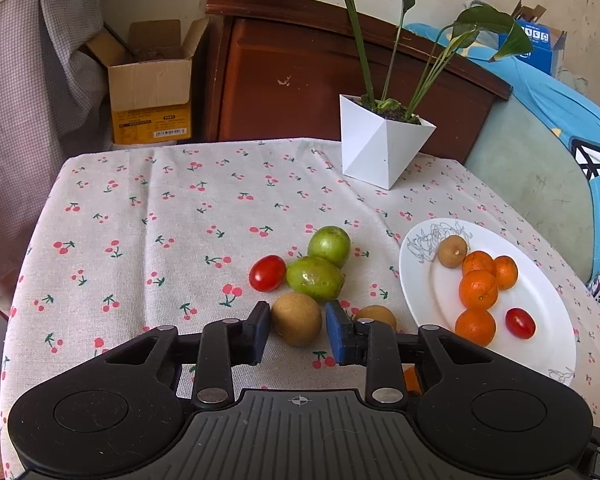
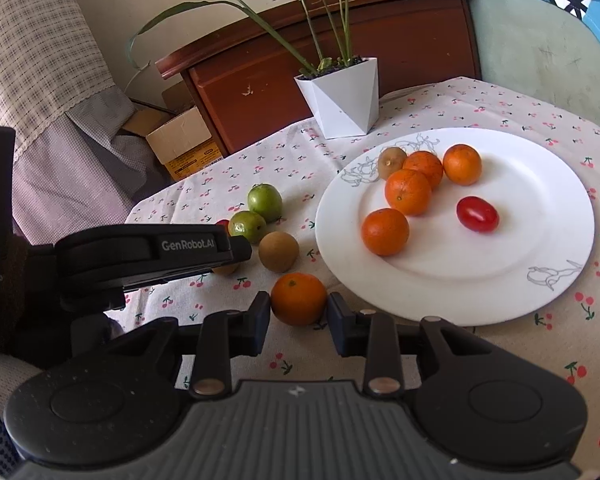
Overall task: Organize fruits
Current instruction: 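Grasp a brown kiwi with the left tool while the right tool grasps an orange, then carry the kiwi and orange onto the white plate and open both tools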
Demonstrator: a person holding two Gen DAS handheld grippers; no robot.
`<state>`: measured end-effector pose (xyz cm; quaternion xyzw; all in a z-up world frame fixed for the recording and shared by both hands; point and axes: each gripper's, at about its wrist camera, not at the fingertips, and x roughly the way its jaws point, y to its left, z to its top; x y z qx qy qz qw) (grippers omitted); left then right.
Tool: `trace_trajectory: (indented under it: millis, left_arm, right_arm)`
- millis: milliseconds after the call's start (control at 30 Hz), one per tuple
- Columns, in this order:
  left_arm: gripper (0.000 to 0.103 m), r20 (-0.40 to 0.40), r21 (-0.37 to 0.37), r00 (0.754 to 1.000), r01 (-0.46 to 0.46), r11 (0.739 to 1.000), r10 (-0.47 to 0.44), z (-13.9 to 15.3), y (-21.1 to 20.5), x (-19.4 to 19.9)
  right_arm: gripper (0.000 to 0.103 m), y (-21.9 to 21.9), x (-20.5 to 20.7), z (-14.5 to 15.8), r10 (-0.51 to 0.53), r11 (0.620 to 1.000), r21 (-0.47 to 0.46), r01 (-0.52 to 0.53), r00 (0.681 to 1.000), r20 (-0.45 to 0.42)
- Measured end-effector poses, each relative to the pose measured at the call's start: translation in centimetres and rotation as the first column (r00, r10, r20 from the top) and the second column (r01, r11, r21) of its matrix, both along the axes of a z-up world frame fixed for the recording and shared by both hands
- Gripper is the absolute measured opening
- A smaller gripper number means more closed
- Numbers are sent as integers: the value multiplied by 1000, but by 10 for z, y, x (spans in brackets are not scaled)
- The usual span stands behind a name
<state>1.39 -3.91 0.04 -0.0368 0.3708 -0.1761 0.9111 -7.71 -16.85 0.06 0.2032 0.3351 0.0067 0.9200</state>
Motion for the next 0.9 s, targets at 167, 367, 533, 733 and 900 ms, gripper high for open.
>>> trace_trajectory:
  millis: [167, 367, 533, 733, 900]
  left_arm:
    - [25, 8, -1, 1000, 4, 1000, -4, 0, -1, -2]
    - [25, 17, 3, 1000, -8, 1000, 8, 5, 3, -4]
    - [25, 24, -1, 999, -21, 1000, 21, 11, 9, -7]
    - [25, 24, -36, 1000, -14, 999, 14, 27, 11, -13]
    - [25, 24, -66, 999, 49, 997, -48, 43, 0, -23]
  right_arm:
    - [33, 1, 2, -1, 8, 1000, -17, -8, 1000, 8]
    - [31, 3, 3, 0, 22, 999, -25, -22, 1000, 11]
    - [30, 7, 1, 7, 42, 999, -28, -41, 999, 20]
    - [30, -5, -7, 29, 20, 999, -35, -18, 998, 57]
    - [30, -34, -18, 49, -36, 999, -28, 38, 997, 72]
